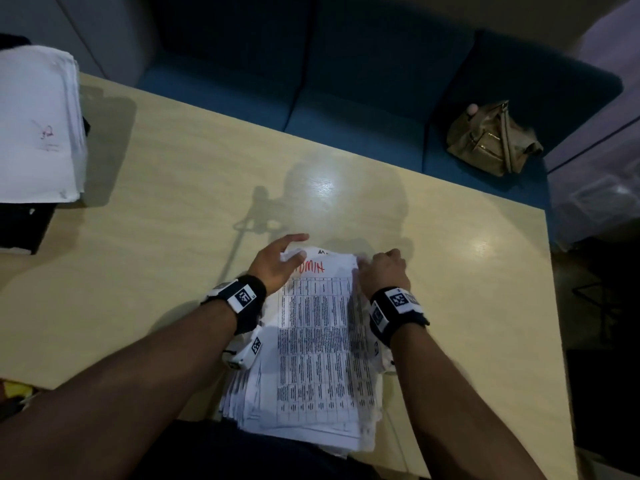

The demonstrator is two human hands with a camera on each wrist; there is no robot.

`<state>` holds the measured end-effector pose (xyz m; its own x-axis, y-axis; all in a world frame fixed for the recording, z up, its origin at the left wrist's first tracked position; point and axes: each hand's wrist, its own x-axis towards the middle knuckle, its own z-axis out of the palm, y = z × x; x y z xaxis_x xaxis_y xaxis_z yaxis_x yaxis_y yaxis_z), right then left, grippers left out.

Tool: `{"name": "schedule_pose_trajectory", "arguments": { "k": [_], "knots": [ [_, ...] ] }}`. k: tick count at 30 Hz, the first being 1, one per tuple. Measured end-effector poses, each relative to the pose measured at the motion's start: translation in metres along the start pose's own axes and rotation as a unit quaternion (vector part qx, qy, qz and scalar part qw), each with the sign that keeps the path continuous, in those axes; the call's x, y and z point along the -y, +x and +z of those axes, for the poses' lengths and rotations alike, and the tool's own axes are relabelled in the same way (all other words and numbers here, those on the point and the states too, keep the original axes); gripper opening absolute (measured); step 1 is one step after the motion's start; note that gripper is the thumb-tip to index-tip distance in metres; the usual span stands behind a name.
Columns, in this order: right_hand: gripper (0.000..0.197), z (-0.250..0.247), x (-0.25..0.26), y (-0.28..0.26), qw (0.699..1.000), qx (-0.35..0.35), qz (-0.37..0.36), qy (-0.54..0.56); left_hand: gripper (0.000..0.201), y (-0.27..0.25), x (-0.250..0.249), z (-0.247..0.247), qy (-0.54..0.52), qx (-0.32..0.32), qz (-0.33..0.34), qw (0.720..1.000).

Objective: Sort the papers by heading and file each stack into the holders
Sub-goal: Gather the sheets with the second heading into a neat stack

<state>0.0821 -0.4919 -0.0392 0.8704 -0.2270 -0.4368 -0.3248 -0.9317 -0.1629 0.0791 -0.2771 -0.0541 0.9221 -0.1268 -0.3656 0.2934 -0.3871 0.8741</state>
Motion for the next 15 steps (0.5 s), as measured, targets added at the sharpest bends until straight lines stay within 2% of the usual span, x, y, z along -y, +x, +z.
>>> {"name": "schedule_pose_trajectory", "arguments": {
  "k": [4,8,10,12,13,15],
  "knots": [
    [0.046,-0.006,0.008,0.002,0.993,0.049,-0.101,0.019,0.006,0.005,-0.006,0.006,-0.009,-0.011,-0.021,1.000],
    [0.028,-0.001,0.008,-0.004,0.992,0.001,-0.125,0.025,0.010,0.004,-0.003,0.005,-0.023,-0.023,-0.022,0.999],
    [0.029,0.005,-0.002,-0.004,0.989,-0.037,-0.104,0.096,0.010,0.001,0.002,0.000,-0.036,-0.022,-0.025,0.999],
    [0.030,0.012,-0.013,-0.006,0.976,-0.080,-0.030,0.202,0.015,-0.004,0.003,-0.004,-0.059,-0.028,-0.031,0.997],
    [0.030,0.017,-0.018,-0.007,0.962,-0.097,0.004,0.257,0.023,-0.008,0.004,-0.005,-0.067,-0.029,-0.033,0.997],
    [0.034,0.029,-0.024,-0.010,0.926,-0.097,0.035,0.363,0.053,-0.014,0.005,-0.002,-0.070,-0.022,-0.046,0.996]
  ]
}}
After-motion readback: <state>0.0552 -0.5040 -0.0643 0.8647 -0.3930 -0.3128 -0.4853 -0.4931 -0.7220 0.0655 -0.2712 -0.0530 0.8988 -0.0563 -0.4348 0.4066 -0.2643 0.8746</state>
